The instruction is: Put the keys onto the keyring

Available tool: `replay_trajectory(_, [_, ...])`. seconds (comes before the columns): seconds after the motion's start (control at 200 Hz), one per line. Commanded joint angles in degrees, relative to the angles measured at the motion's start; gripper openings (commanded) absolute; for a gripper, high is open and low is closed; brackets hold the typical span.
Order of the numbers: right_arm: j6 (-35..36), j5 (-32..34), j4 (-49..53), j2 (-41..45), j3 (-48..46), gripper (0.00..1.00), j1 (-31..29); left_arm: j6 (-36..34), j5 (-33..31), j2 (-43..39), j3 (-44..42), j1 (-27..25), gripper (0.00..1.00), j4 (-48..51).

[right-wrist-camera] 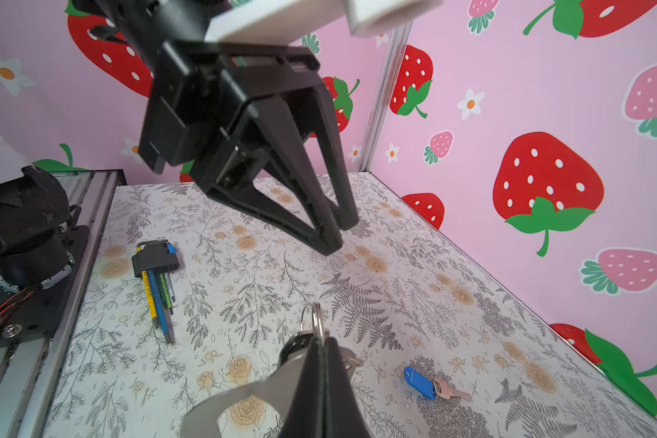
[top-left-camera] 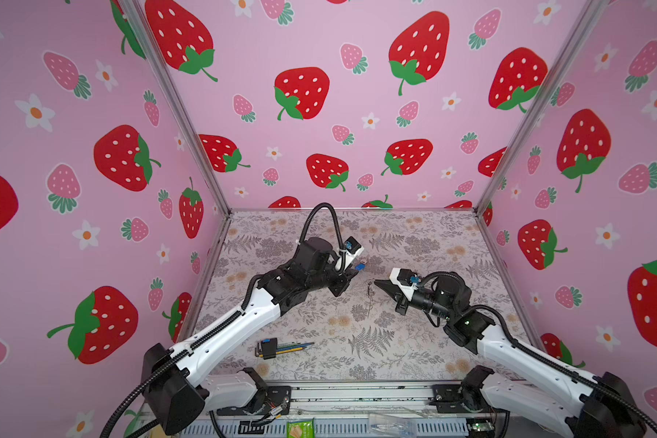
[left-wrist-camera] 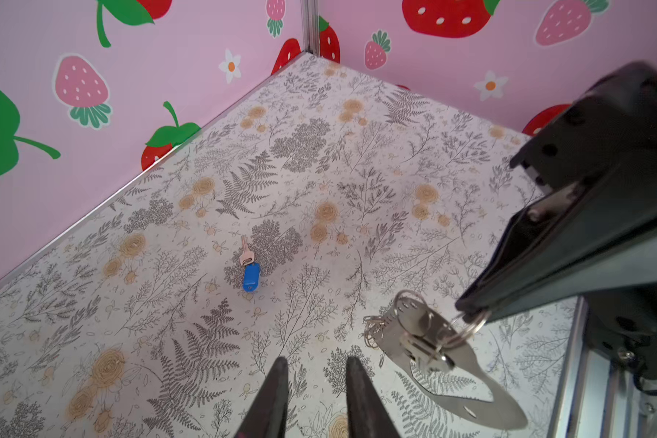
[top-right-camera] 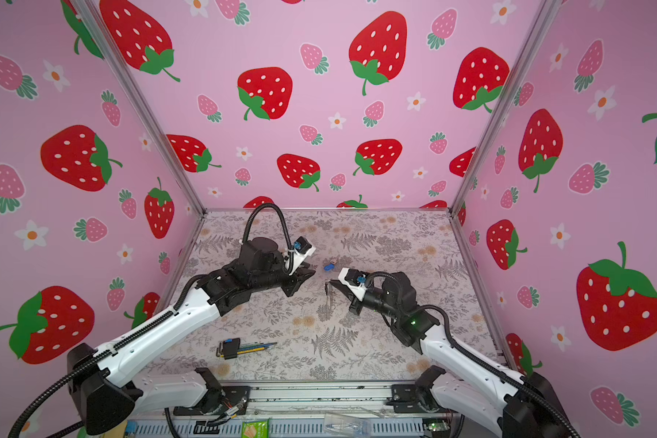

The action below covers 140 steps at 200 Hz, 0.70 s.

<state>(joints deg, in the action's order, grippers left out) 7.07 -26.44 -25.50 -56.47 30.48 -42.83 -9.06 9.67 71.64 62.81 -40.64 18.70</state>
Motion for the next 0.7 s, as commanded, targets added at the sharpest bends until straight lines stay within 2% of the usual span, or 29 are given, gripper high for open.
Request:
replay_trajectory(0.0, [-2.7, -1.8, -4.8, -0.1, 1.7, 0.00, 0.3, 0.7, 2.4, -3.2, -5.1, 0.2, 0.29, -6.8])
replay_trajectory(0.035, [-2.9, -1.7, -5.2, -0.3, 1.6, 0.00, 0.4, 0.4, 2.7, -4.1, -6.8, 0.2, 0.30, -8.7])
replay_trajectory(0.085, [-3.3, -1.8, -5.6, -0.5, 1.8, 0.00, 0.4, -0.2, 4.9, -5.5, -9.1, 0.2, 0.44, -11.3])
replay_trajectory(0.165, [-3.8, -2.1, -5.8, -1.0, 2.5, 0.00, 0.4, -1.3, 7.1, -7.0, -12.3, 0.2, 0.52, -14.3])
replay_trajectory(0.275, [-4.6, -2.6, -7.0, -1.5, 2.9, 0.00, 0.4, 1.5, 6.9, -7.5, -15.3, 0.2, 0.44, -18.7])
replay_trajectory(0.32, [-5.1, -2.8, -8.0, -1.7, 2.7, 0.00, 0.4, 1.2, 9.3, -7.2, -15.5, 0.1, 0.41, -19.2])
replay_trajectory(0.465, [-6.7, -3.9, -10.7, -2.1, 2.4, 0.00, 0.4, 1.6, 11.0, -6.6, -16.5, -0.5, 0.41, -22.9])
replay_trajectory(0.695, [-7.2, -4.2, -10.9, -2.3, 3.1, 0.00, 0.4, -1.1, 17.6, -6.9, -18.0, -1.0, 0.42, -24.7])
